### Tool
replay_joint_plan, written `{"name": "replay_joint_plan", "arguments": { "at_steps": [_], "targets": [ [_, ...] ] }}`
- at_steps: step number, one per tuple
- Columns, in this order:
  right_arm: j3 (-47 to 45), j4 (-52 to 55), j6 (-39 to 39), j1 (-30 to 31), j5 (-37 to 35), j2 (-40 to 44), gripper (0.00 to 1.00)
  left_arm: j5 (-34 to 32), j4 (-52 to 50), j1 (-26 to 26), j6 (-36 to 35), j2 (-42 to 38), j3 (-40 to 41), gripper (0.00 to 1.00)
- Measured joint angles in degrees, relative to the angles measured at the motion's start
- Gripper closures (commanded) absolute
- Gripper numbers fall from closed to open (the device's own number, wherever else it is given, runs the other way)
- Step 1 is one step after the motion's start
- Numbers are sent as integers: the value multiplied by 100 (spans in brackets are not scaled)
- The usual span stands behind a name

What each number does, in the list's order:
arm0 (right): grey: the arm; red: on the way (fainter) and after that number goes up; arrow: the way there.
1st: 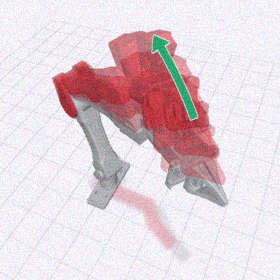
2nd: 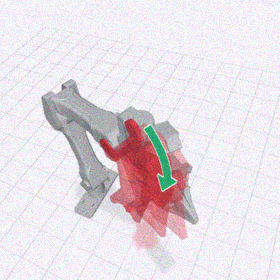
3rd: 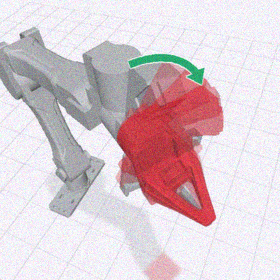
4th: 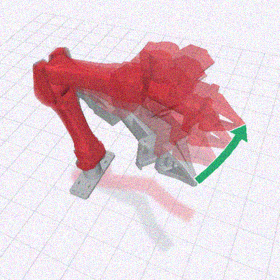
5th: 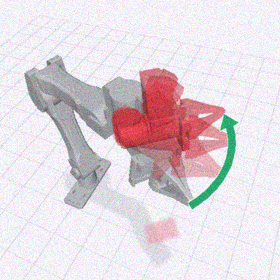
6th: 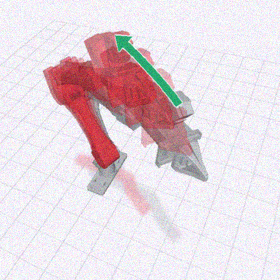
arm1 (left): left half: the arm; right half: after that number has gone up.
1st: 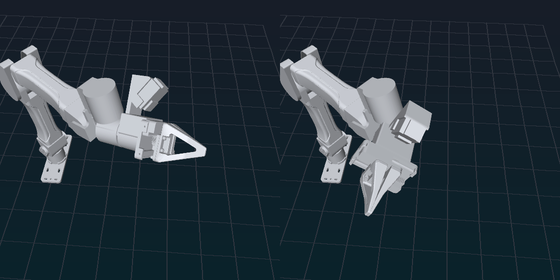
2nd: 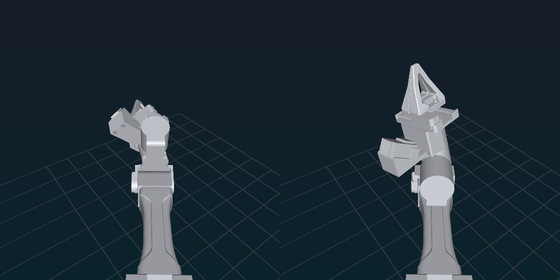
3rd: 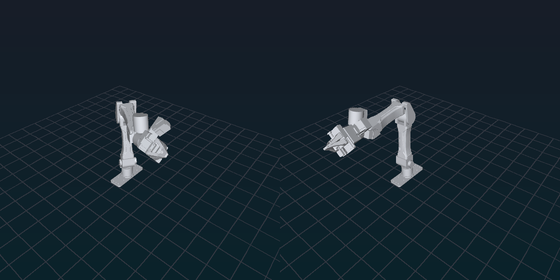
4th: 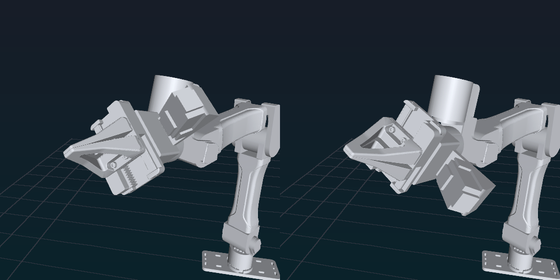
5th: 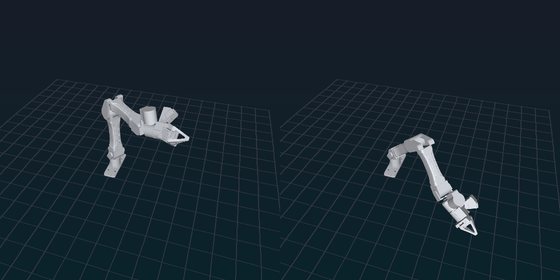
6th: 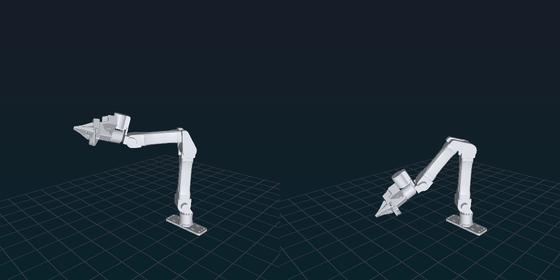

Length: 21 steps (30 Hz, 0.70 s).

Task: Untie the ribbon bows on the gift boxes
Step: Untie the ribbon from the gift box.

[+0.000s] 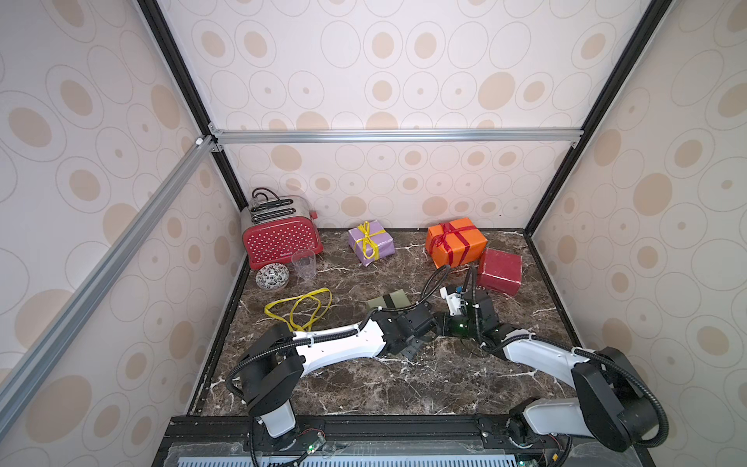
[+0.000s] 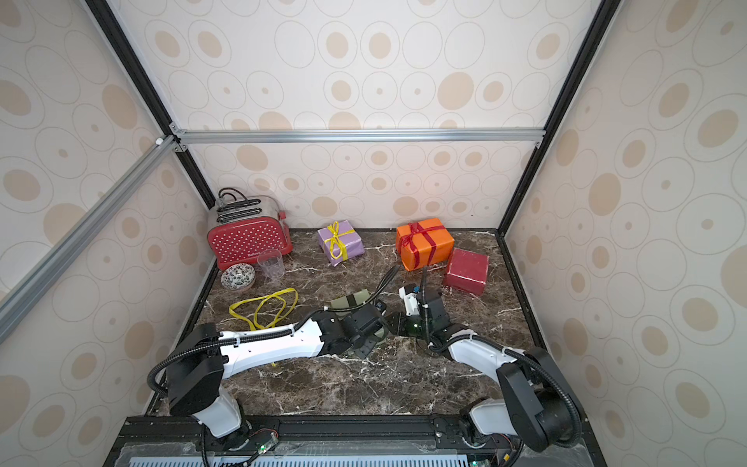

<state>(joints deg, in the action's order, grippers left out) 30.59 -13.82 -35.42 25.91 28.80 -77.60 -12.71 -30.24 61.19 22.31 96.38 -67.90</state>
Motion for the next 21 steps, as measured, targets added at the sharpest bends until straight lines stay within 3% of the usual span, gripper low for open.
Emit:
{"name": "replay_joint_plan", "arguments": {
  "at_steps": [3,8,13,21],
  "targets": [
    [17,2,-15,105,94,-201,73,63,-20,-11,17,0,0,82],
    [114,-9,-39,136,221,-428,73,413,-48,-114,103,0,0,70],
    [168,-24,-55,140,258,-514,73,876,-66,-308,212,0,0,60],
    [232,-13,-55,140,254,-566,73,957,-435,-382,269,-20,-129,50]
  ]
}}
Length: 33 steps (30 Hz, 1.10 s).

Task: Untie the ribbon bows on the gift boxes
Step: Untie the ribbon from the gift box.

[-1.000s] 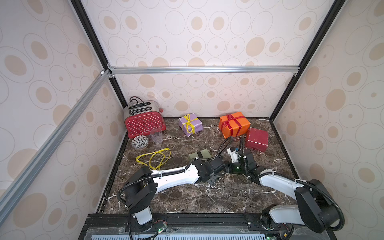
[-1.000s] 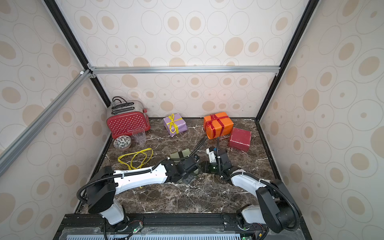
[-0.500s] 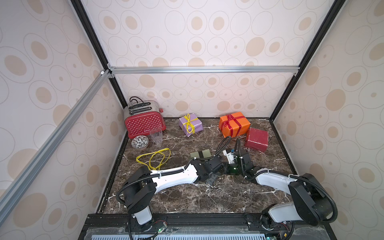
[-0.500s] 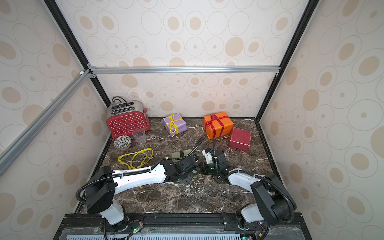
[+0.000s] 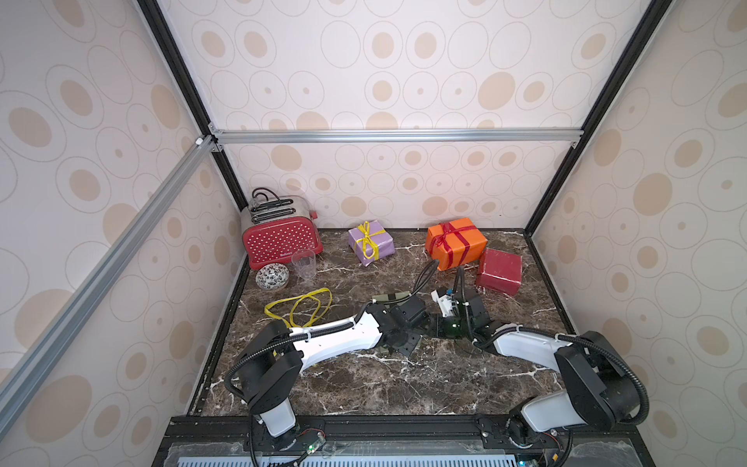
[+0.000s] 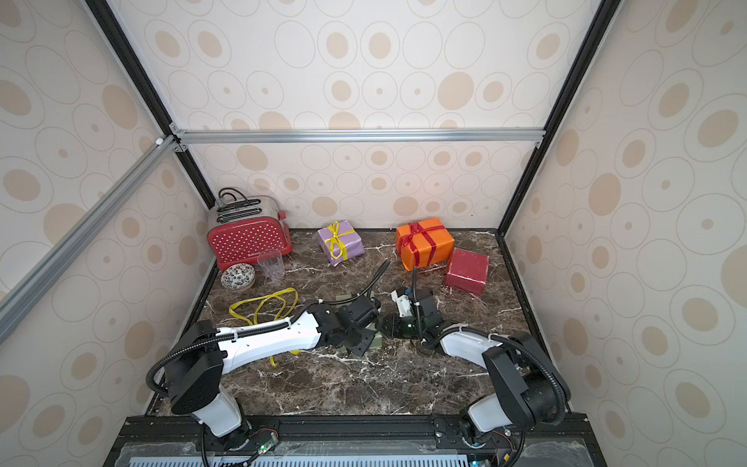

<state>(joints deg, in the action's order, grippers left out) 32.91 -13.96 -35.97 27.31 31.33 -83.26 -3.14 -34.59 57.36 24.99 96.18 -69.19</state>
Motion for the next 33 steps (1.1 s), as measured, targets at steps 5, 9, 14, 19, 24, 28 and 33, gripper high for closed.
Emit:
{"name": "replay_joint_plan", "arguments": {
  "at_steps": [5,9,14,19,24,28,33],
  "targets": [
    [0,26,0,0,2,-9,73,-92,-201,-39,9,-101,-61,48],
    [0,35,0,0,2,-9,73,-79,-236,-90,9,-120,-61,47],
    [0,66,0,0,4,-9,73,-74,-236,-103,9,-103,-61,47],
    [9,72,0,0,13,-9,73,-61,-236,-127,7,-28,-61,48],
    [24,83,0,0,17,-9,73,46,-232,-144,7,94,-61,49],
    [26,87,0,0,17,-9,73,162,-216,-146,7,136,-61,52],
    [26,90,0,0,17,-11,73,267,-188,-149,2,155,-61,57]
  ]
}}
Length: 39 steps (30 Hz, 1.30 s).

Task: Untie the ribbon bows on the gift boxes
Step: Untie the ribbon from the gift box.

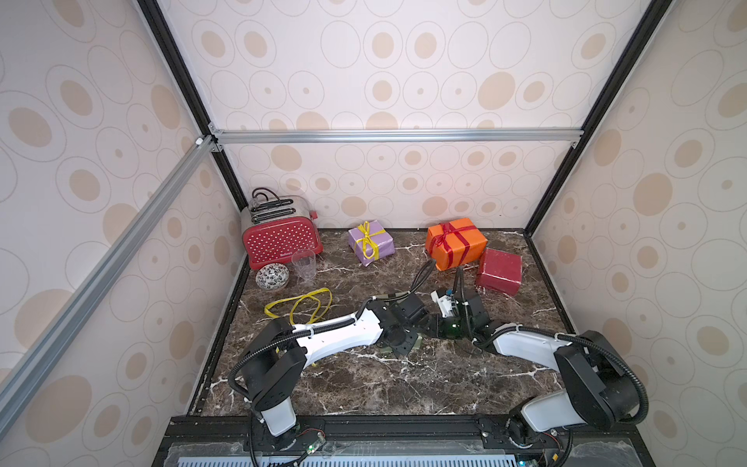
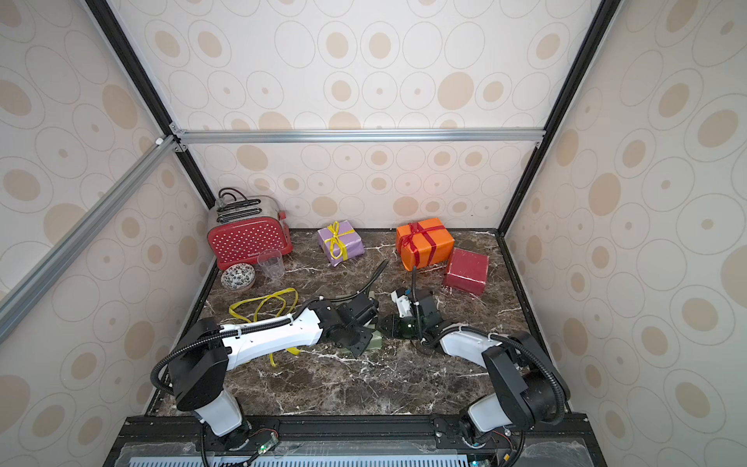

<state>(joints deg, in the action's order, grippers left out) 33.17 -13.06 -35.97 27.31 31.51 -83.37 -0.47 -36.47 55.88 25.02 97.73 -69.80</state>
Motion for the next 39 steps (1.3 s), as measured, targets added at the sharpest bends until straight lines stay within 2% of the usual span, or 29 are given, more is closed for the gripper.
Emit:
{"name": "replay_joint_plan", "arguments": {
  "at_steps": [22,26,30,35,39],
  "targets": [
    [4,2,2,0,4,-61,73,-70,205,0,-4,310,-273,83],
    [7,9,4,0,2,-61,73,-109,236,0,44,310,-273,77],
    [4,61,35,0,-20,-31,72,-166,271,-2,74,308,-273,75],
    [4,105,48,0,-46,127,72,-149,413,-24,157,306,-238,57],
    [4,125,46,0,-42,125,72,-74,581,-39,286,282,-179,53]
  ]
}}
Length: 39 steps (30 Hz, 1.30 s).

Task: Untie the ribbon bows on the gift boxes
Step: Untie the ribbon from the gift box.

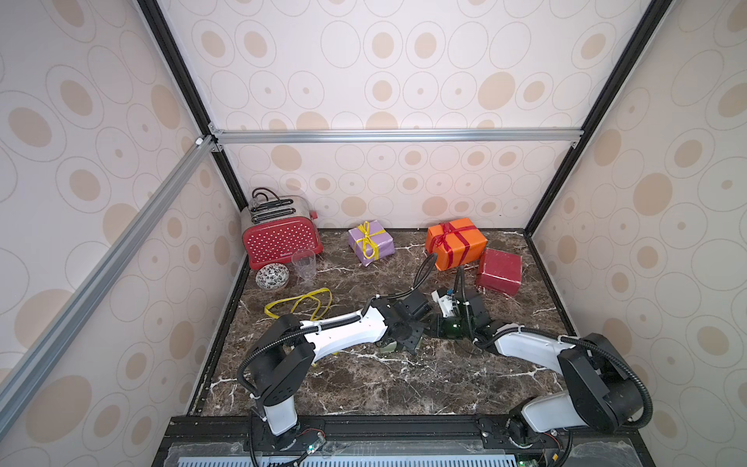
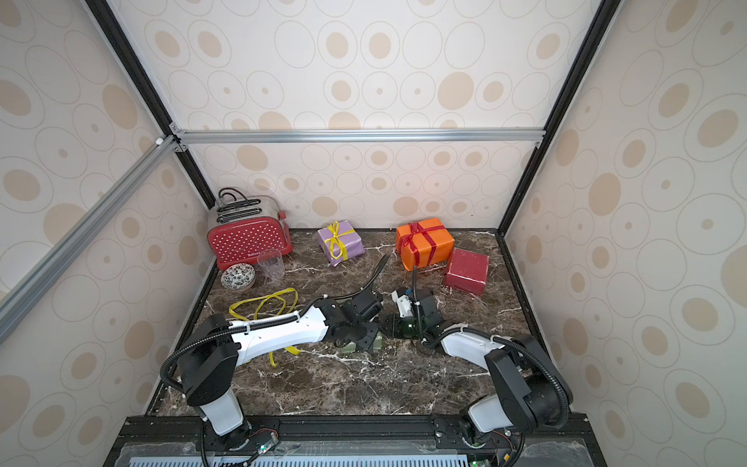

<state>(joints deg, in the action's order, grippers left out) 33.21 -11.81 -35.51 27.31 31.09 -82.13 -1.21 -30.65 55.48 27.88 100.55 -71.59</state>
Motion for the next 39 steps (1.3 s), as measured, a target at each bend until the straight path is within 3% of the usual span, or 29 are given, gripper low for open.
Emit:
{"name": "replay_joint_plan", "arguments": {
  "at_steps": [6,11,15,22,32,39],
  "targets": [
    [0,20,0,0,-9,0,72,105,146,-26,168,0,13,54],
    [0,31,-2,0,-31,0,73,138,160,-37,286,9,13,62],
    [0,28,-2,0,-24,-13,73,153,195,-44,385,17,15,73],
    [2,35,-2,0,-22,-28,74,127,278,-44,533,37,55,100],
    [-28,33,7,2,-79,101,83,74,487,-46,529,-111,286,100],
    [-87,-136,2,68,-107,520,100,203,706,-46,291,-457,588,100]
  ]
}}
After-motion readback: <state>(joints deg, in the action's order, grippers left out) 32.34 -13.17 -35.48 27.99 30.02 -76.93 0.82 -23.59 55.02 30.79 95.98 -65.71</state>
